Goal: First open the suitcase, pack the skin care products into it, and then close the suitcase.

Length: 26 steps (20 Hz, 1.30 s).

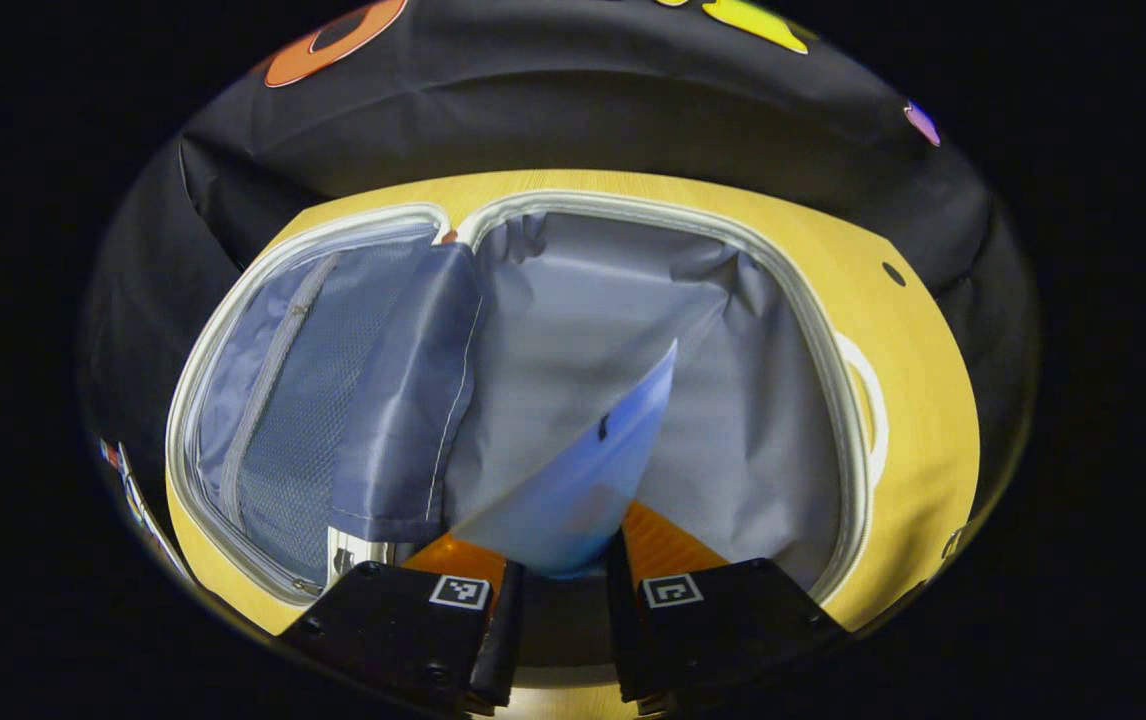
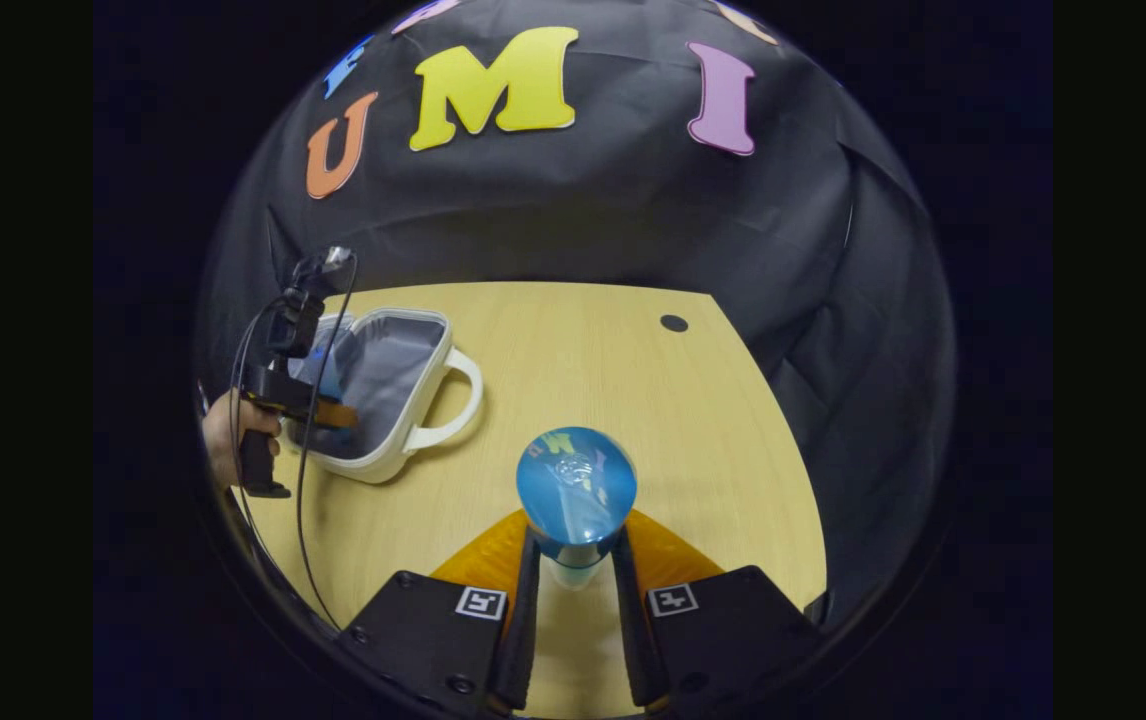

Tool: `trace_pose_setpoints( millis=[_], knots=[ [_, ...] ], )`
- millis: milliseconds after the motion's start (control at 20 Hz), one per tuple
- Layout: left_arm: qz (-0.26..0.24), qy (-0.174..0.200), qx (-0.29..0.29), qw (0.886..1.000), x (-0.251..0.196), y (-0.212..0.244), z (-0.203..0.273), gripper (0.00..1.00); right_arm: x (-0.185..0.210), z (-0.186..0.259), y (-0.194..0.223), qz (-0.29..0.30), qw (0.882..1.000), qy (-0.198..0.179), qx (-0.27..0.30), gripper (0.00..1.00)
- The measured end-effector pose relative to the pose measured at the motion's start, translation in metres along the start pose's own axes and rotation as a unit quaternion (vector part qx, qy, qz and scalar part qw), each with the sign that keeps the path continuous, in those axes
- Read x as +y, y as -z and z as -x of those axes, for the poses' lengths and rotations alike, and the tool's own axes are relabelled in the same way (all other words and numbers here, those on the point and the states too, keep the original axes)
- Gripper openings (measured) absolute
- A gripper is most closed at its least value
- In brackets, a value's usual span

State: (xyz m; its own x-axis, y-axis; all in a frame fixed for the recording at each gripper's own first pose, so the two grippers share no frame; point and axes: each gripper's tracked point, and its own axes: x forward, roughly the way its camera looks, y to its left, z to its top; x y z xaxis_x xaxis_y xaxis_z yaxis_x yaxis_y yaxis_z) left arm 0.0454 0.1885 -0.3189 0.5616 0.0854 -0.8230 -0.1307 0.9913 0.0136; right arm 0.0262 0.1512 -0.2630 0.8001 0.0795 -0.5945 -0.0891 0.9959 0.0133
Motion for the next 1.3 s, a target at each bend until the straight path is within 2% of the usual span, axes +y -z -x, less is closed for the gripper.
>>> trace_pose_setpoints(
  millis=[550,600,650,950,1050,1150,1200,1250,1300],
  knots=[
    [-0.07,-0.034,0.021,0.997,-0.003,-0.011,-0.011,0.42,0.007,-0.012,-0.012,0.014,1.0,-0.006,0.002,0.34],
    [-0.073,-0.034,0.02,0.997,-0.004,-0.011,-0.011,0.47,0.009,-0.013,-0.014,0.017,1.0,-0.009,0.001,0.34],
    [-0.074,-0.033,0.02,0.996,-0.005,-0.011,-0.011,0.42,0.011,-0.014,-0.016,0.019,1.0,-0.011,0.0,0.34],
    [-0.064,-0.03,0.016,0.997,-0.004,-0.01,-0.011,0.46,0.021,-0.018,-0.02,0.032,0.999,-0.023,0.003,0.34],
    [-0.054,-0.035,0.011,0.998,0.001,-0.009,-0.011,0.53,0.026,-0.017,-0.025,0.038,0.999,-0.029,-0.001,0.31],
    [-0.045,-0.033,0.008,0.998,0.0,-0.01,-0.004,0.61,0.033,-0.015,-0.038,0.041,0.999,-0.035,-0.01,0.34],
    [-0.031,-0.002,-0.004,1.0,-0.012,-0.012,0.002,0.7,0.039,-0.015,-0.048,0.041,0.998,-0.039,-0.016,0.34],
    [-0.016,0.027,-0.032,0.999,-0.027,-0.022,0.015,0.69,0.046,-0.014,-0.058,0.042,0.998,-0.046,-0.023,0.34],
    [-0.009,0.048,-0.061,0.997,-0.034,-0.031,0.03,0.81,0.056,-0.014,-0.069,0.042,0.997,-0.053,-0.032,0.34]
  ],
)
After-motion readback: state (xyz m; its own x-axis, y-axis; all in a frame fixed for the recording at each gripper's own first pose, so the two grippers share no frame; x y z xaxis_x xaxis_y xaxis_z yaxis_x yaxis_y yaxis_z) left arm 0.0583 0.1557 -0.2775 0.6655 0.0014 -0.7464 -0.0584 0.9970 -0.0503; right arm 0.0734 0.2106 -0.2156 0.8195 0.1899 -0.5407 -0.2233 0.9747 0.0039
